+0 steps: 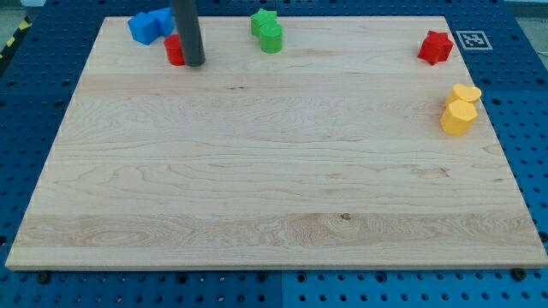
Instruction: Push the red star into the green blocks
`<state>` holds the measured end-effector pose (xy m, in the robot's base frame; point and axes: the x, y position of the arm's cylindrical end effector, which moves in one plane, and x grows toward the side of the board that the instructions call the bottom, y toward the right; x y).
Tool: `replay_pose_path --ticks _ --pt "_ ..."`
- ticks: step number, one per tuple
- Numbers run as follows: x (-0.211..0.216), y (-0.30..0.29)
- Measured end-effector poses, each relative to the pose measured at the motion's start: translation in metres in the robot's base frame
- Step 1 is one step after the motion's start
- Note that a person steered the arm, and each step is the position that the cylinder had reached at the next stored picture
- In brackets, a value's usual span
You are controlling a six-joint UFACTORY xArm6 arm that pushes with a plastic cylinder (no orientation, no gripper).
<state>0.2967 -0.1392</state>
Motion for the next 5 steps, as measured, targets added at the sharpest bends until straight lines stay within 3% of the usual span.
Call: replay_pose_path --ticks 3,4,5 --pt "-0.009 -0.041" --pt "0.004 -0.015" --pt "0.015 0.058"
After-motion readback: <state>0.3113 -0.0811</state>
